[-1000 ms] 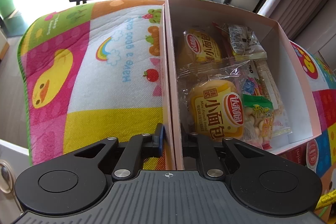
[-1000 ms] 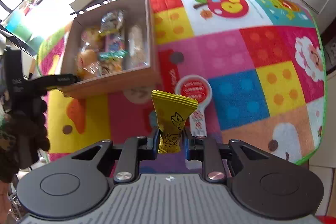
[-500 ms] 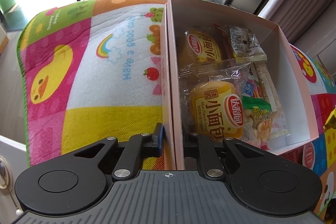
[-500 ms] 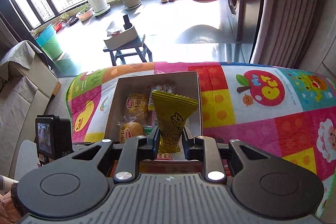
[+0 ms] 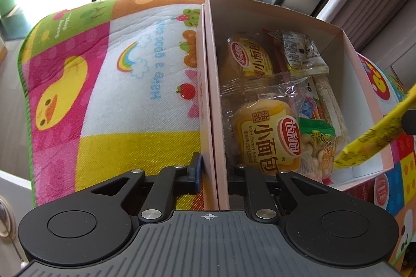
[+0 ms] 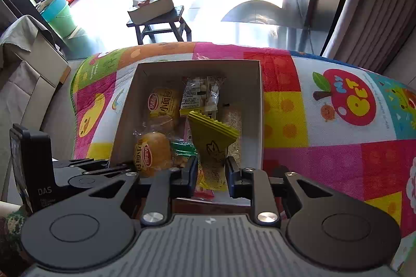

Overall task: Organize objects
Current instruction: 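Carry the cheese stick into the box and open the right gripper, then move the right gripper back to the red lid packet on the mat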

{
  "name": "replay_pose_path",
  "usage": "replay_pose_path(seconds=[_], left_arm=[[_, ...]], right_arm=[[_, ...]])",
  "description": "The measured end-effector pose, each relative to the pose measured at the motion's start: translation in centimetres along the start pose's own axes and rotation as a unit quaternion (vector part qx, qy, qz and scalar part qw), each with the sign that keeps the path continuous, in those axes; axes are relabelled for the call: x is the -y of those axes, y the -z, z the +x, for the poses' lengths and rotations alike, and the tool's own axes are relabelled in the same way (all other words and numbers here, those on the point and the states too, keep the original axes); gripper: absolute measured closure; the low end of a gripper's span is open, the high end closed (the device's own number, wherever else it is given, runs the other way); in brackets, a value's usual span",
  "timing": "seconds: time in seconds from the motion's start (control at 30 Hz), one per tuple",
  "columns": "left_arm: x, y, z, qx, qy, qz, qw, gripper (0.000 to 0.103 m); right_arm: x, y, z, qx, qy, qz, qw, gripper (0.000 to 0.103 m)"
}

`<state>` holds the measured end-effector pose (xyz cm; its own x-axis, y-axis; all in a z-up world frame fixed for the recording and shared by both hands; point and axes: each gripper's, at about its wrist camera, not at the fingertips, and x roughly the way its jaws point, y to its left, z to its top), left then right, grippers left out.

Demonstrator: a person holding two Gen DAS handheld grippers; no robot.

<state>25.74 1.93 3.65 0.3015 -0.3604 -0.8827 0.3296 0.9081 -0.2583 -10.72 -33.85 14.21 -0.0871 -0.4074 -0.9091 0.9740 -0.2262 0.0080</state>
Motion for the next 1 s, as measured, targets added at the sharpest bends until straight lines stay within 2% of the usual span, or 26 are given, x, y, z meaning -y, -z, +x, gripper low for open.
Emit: replay_pose_path(seconds=[0.17,0.27,0.37,0.63,0.8,1.0], left_arm=[[-0.1,0.0,0.0,0.0,0.002,-0.006,1.0,0.086],[-0.2,0.0,0.0,0.002,0.002,-0.012,0.9999,0.087],[-0.2,0.0,0.0,0.003,-0.001,-0.013,0.9999,0.087],[0.2,0.0,0.0,0.004,-0.011,-0.007,0.9999,0.088],[0.6,0.1,-0.1,0.006,-0.021,0.0,0.9998,0.088],[1.0,0.1,-0.1,0.012,-0.032,0.002,0.9994,0.088]], right_arm=[[-0.3,-1.1,0.9,0.012,-0.004,-0.004,1.0,0.074],[0.0,-0.9,1.0,0.009,-0.004,-0.001,1.0,0.074],[0.7,-0.3,0.8,0.007,0.004,0.007,1.0,0.068],[3.4,2.1,-0.4,0.009,0.026,0.046,0.999,0.054],[4.9,4.1,-1.2,0.011,0.053,0.056,0.997,0.041],[7.2,7.3,-0.6,-0.016,0.08,0.068,0.994,0.028]])
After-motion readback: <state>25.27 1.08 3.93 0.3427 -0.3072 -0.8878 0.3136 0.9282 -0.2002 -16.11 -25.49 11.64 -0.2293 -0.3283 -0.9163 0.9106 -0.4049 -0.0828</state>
